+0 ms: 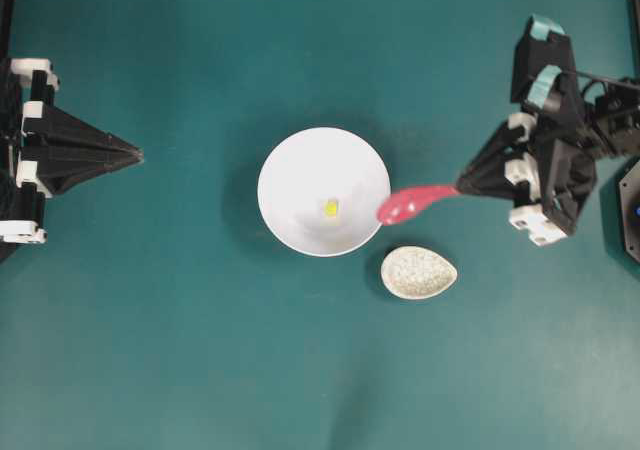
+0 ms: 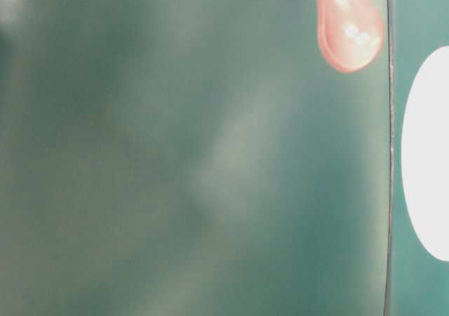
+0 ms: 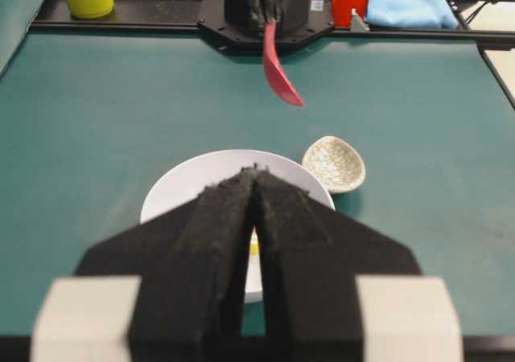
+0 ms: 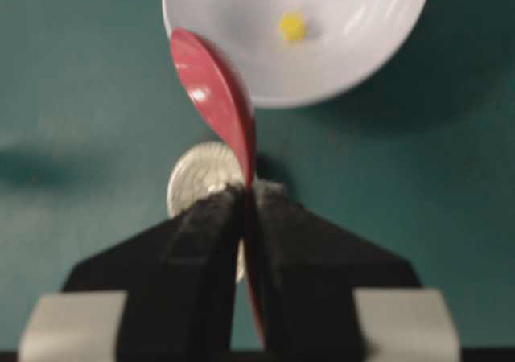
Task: Scoop the yellow hexagonal prism block from the bowl with a spoon using the right arm.
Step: 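Carry the spoon back and lay it in the speckled dish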
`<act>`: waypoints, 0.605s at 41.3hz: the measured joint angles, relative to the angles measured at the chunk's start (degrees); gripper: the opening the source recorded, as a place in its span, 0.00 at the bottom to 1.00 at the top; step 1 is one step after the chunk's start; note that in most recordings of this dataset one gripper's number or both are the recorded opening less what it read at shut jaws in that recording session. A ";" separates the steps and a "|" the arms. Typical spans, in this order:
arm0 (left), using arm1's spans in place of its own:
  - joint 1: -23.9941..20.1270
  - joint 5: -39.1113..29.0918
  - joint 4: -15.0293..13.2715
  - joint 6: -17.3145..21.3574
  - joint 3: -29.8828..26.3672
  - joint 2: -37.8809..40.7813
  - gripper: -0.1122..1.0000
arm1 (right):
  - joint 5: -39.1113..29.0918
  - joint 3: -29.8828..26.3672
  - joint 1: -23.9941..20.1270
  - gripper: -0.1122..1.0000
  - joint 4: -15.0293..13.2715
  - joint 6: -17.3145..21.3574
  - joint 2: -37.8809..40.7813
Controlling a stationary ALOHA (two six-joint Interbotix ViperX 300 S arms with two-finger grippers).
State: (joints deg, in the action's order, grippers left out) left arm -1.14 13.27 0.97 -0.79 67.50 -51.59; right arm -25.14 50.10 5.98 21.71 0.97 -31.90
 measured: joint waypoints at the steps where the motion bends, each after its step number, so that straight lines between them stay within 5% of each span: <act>1: 0.00 0.00 0.00 0.00 0.00 -0.09 0.10 | 0.00 0.44 -0.35 0.17 0.09 0.53 -0.09; 25: 0.00 0.00 -0.09 0.00 0.00 -0.26 0.10 | 11.07 9.23 -9.67 0.17 0.00 8.35 3.43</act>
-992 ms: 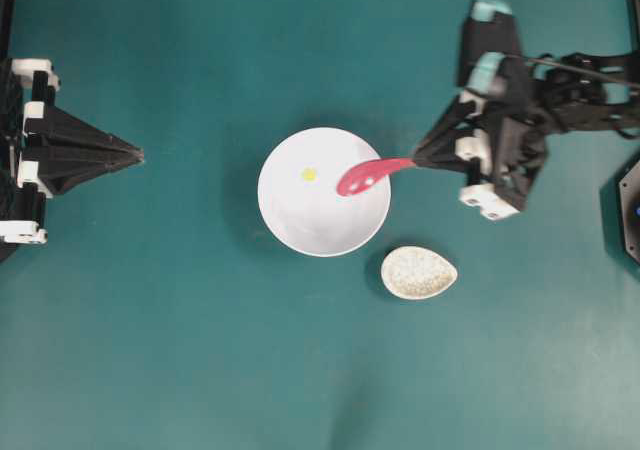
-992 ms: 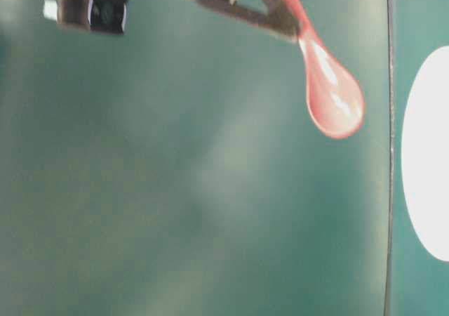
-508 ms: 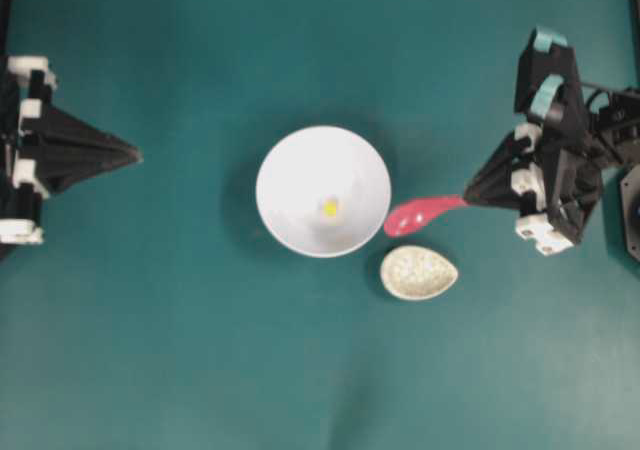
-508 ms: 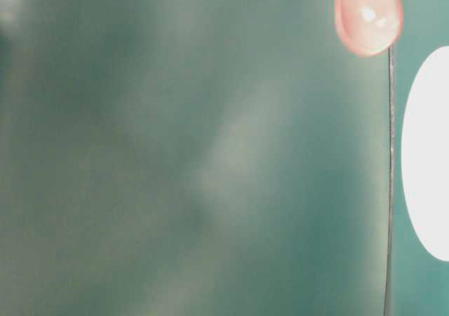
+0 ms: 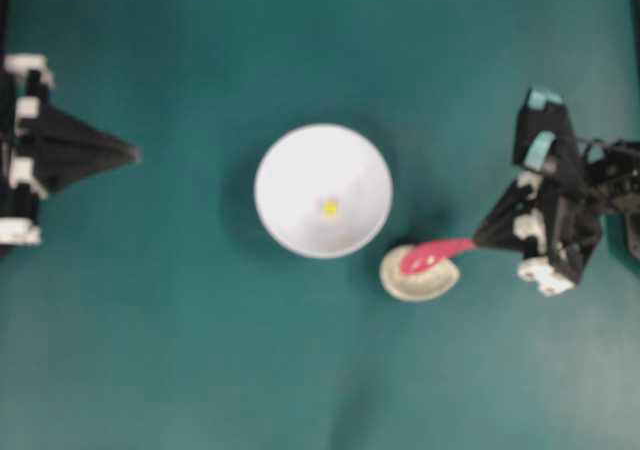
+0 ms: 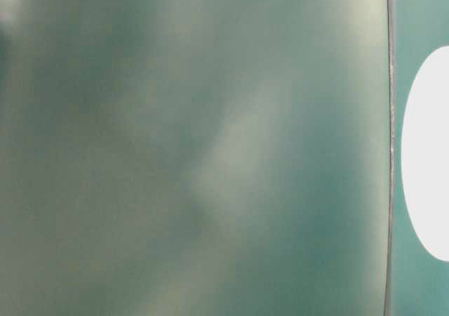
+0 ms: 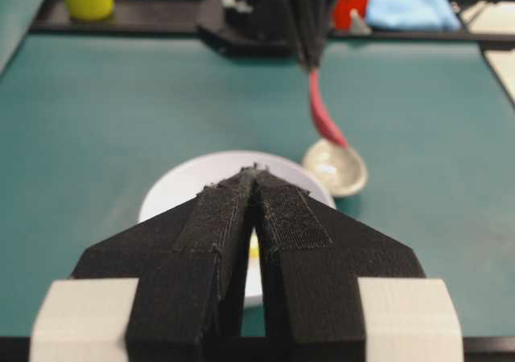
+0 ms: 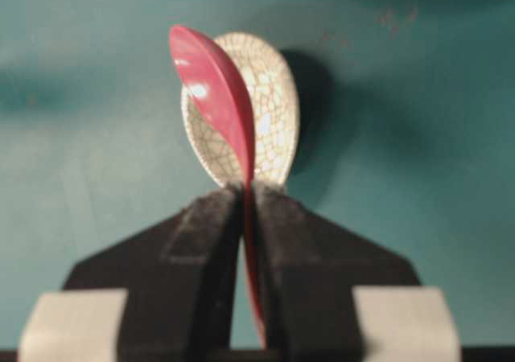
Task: Scoop the yellow hexagonal prism block from the bowl with a spoon using the right arm.
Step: 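Carry the spoon back and lay it in the speckled dish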
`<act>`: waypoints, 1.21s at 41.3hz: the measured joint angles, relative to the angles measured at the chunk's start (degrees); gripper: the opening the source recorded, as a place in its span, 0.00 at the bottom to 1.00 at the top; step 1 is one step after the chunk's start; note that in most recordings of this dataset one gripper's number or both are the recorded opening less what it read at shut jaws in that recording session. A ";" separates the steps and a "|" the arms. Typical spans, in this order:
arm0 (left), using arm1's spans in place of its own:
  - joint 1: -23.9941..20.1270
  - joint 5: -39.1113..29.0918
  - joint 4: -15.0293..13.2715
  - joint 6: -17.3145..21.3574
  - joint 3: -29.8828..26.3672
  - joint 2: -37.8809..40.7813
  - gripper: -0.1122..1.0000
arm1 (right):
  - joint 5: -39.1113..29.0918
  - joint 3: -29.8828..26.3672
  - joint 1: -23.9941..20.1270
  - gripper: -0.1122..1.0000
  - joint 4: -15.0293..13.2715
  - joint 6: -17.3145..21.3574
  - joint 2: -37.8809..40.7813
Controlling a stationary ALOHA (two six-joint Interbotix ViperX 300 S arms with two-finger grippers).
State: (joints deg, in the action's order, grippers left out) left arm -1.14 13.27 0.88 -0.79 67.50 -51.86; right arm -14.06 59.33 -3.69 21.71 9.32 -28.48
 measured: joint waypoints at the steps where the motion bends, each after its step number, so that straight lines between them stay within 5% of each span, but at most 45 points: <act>1: 0.00 0.00 0.09 0.00 0.00 0.00 0.10 | 0.88 0.35 -0.44 0.17 0.09 0.35 0.53; 26: 0.26 0.00 0.00 0.00 0.00 0.00 0.10 | 7.65 2.02 -3.60 0.20 0.09 3.78 7.56; 42: 0.26 -0.09 0.09 0.00 0.00 0.00 0.10 | 7.82 2.02 -3.60 0.58 -0.09 3.78 7.56; 50: 0.26 -0.18 0.00 0.00 0.00 0.00 0.10 | 7.91 2.02 -3.60 0.60 -2.11 3.69 7.47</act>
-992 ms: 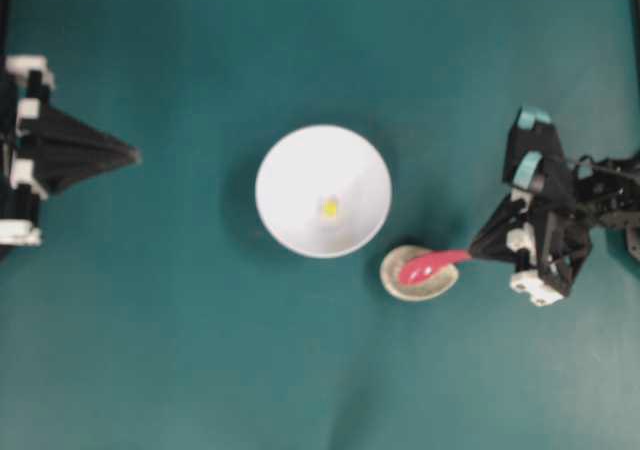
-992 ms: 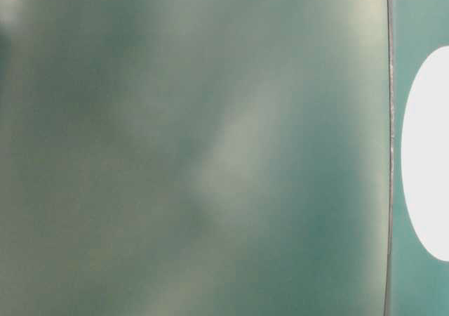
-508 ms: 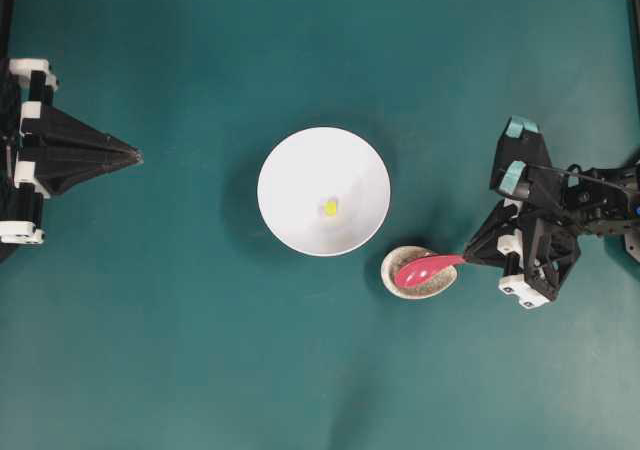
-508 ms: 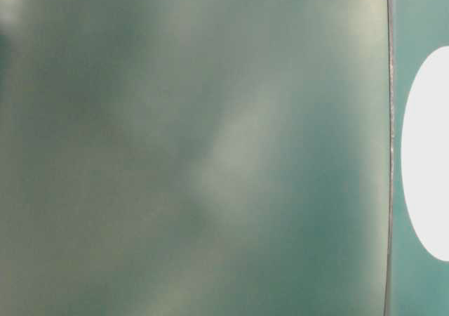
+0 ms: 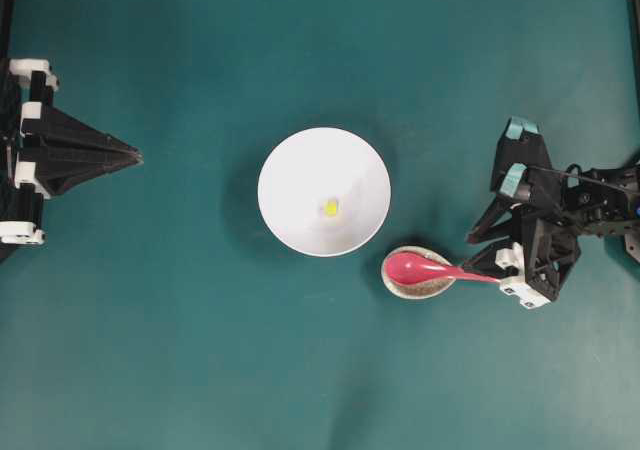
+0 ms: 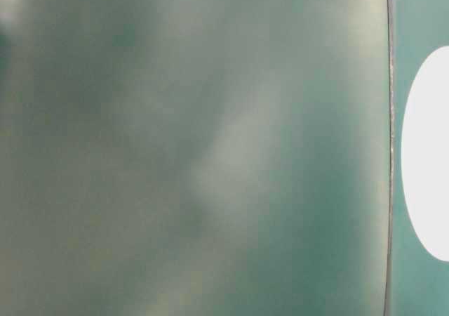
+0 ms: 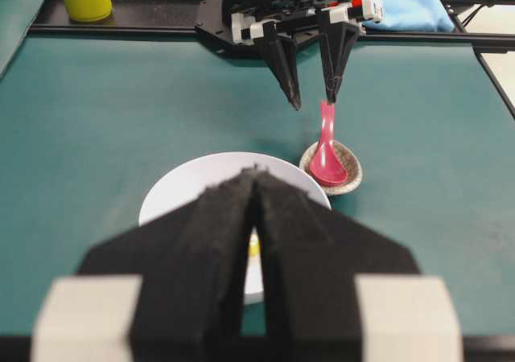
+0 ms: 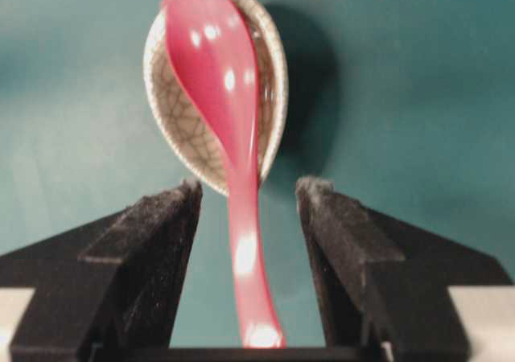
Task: Scoop the yellow hexagonal prism block from the bowl with a spoon using the right arm.
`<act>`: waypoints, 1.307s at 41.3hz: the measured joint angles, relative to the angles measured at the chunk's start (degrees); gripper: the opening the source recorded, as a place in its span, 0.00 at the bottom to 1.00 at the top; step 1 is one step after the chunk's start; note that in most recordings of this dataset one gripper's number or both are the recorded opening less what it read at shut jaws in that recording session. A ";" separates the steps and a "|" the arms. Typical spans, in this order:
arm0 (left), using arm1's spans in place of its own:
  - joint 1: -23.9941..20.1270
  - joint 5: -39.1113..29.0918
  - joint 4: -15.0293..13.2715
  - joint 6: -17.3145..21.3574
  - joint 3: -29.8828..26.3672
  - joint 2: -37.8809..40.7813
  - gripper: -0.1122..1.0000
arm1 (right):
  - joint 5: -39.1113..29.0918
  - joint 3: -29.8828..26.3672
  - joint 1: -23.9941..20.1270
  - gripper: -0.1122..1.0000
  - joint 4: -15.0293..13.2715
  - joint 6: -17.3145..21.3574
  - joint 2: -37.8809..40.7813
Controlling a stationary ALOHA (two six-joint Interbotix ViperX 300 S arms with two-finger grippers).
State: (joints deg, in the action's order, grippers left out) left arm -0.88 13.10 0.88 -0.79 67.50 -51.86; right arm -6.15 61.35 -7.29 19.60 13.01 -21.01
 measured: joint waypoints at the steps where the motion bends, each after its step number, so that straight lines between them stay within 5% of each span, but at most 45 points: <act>1: 0.00 0.00 0.00 0.00 0.00 0.00 0.10 | 0.18 -0.09 -0.09 0.60 -0.35 -0.09 0.00; 8: 0.00 -0.18 0.00 0.00 0.00 0.00 0.10 | 3.16 0.18 -0.09 0.60 -3.87 -0.26 -0.97; 32: 0.00 -0.53 0.00 0.97 0.00 0.00 0.10 | 28.30 7.65 -0.53 0.60 -23.47 -0.79 -8.26; 54: 0.00 -0.26 0.09 2.64 0.00 0.00 0.10 | 36.30 10.99 -0.53 0.60 -26.46 -2.29 -8.26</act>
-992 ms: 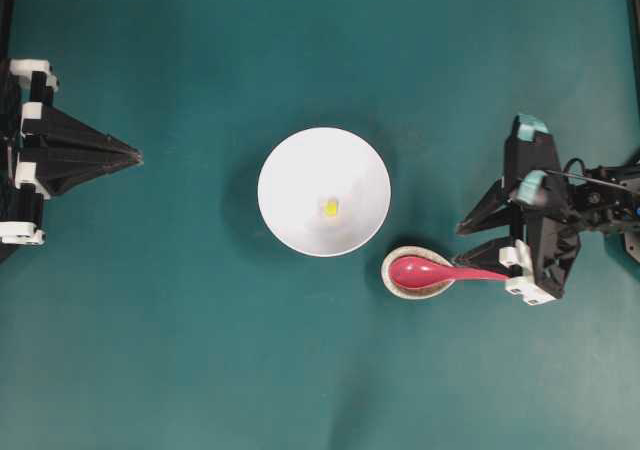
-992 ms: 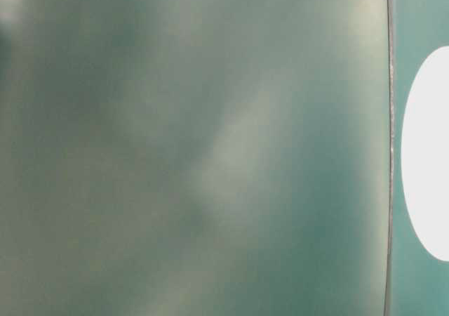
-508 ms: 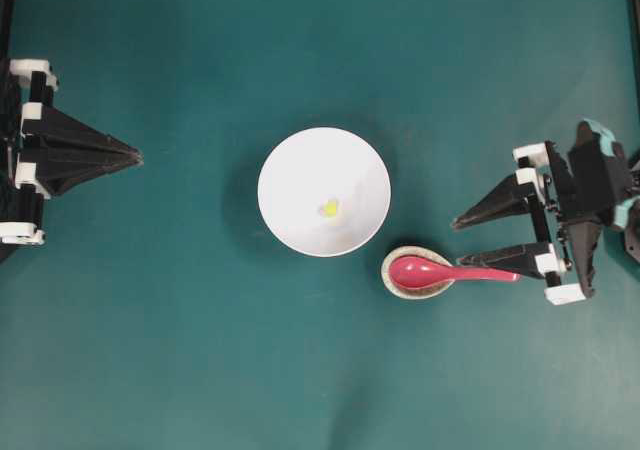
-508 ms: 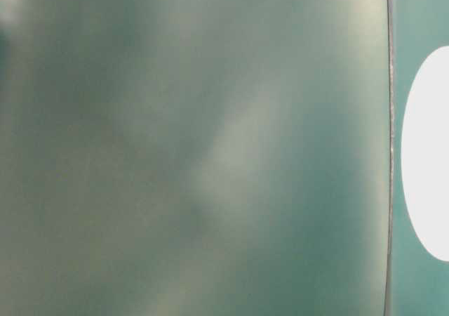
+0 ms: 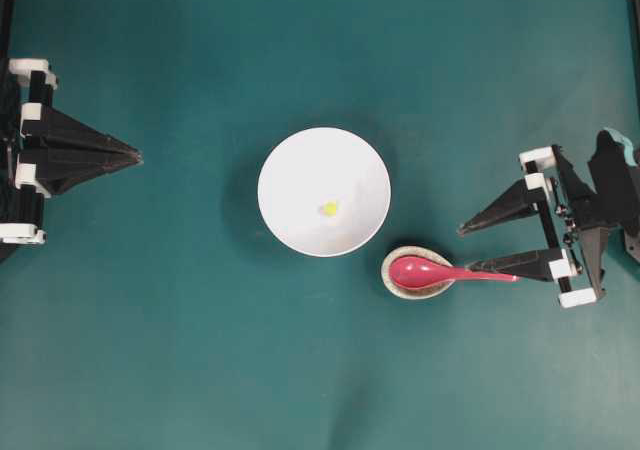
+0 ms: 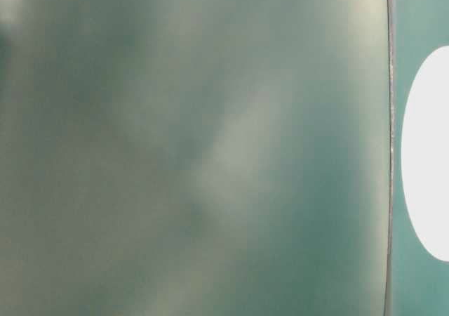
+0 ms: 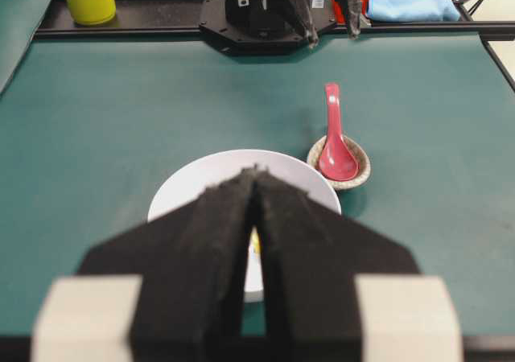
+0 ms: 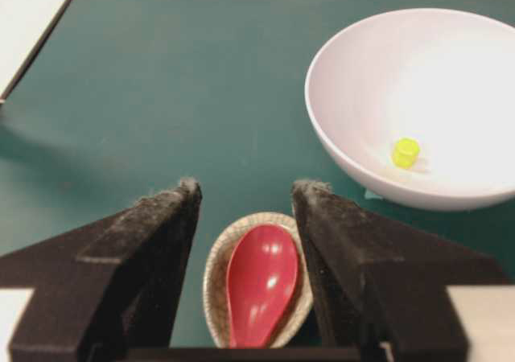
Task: Scoop the yellow hexagonal prism block from the bowl with a spoon using the right arm.
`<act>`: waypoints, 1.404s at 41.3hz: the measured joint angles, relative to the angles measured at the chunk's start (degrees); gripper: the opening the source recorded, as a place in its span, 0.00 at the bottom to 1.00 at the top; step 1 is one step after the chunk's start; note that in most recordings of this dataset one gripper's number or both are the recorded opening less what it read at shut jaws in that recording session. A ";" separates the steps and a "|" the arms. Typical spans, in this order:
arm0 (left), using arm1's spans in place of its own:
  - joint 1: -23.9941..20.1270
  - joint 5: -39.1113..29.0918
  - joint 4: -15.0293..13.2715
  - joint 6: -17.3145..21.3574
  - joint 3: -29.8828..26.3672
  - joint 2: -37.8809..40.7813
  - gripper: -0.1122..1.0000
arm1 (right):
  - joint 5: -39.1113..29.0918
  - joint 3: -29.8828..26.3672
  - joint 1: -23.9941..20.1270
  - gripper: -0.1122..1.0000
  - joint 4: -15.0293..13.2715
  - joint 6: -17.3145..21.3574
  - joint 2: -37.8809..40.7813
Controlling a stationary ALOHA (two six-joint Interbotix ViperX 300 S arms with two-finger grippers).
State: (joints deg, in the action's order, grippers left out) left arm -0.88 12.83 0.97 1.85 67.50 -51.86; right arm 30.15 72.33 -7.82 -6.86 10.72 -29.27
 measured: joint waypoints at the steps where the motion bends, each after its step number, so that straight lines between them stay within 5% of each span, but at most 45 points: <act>1: 0.00 0.00 -0.09 0.00 0.00 0.00 0.10 | 0.26 0.09 0.00 0.60 -0.09 -0.26 0.00; 23: 0.00 0.09 0.00 -0.18 0.00 0.09 0.10 | 17.58 4.92 0.00 0.60 0.53 -0.97 6.24; 42: 0.00 0.09 0.00 -0.18 0.00 0.09 0.10 | 31.82 6.42 0.00 0.60 5.19 -0.97 20.30; 50: 0.00 0.09 0.00 -0.18 0.00 0.18 0.10 | 37.97 8.79 -2.37 0.60 9.23 -0.97 23.03; 58: 0.00 0.09 0.00 0.00 0.00 0.26 0.10 | 39.73 9.14 -7.73 0.60 16.70 -0.88 25.75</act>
State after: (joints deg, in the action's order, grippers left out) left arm -0.88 12.92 0.97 1.85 67.50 -51.59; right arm 69.87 81.47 -15.56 9.84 9.84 -3.52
